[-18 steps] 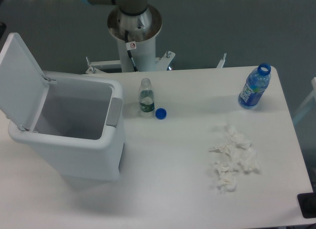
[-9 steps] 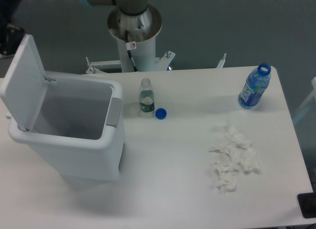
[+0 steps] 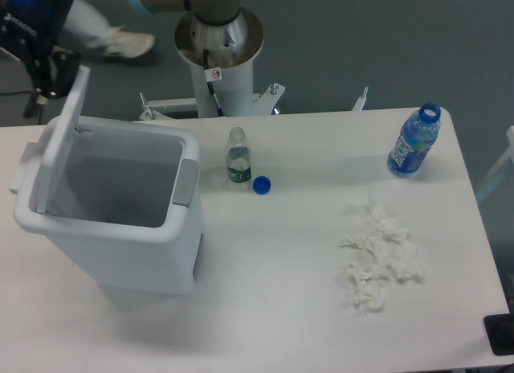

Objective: Close the trash can
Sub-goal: 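Push the raised lid forward with the gripper fingers to tip it, then press the lid down onto the trash can rim with the gripper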

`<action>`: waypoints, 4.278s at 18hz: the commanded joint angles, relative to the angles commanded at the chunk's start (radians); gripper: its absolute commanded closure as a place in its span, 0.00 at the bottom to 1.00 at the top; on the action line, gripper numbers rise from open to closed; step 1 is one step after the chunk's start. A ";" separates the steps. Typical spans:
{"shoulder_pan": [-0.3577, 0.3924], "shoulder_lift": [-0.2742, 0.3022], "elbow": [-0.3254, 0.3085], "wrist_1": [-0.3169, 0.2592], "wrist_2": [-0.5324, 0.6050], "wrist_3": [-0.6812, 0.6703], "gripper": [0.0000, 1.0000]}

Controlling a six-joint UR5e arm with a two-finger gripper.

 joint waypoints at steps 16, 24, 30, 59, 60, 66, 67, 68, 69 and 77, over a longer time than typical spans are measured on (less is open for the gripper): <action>0.068 -0.012 0.002 0.002 0.025 0.046 0.00; 0.086 -0.023 0.002 0.002 0.048 0.067 0.00; 0.087 -0.048 0.000 0.002 0.081 0.091 0.00; 0.123 -0.120 -0.002 0.002 0.085 0.158 0.00; 0.129 -0.121 -0.002 0.002 0.085 0.158 0.00; 0.137 -0.127 -0.002 0.002 0.085 0.169 0.00; 0.137 -0.129 -0.002 0.000 0.085 0.169 0.00; 0.137 -0.135 -0.002 0.002 0.085 0.169 0.00; 0.137 -0.138 -0.002 0.002 0.085 0.169 0.00; 0.138 -0.141 -0.002 0.002 0.085 0.169 0.00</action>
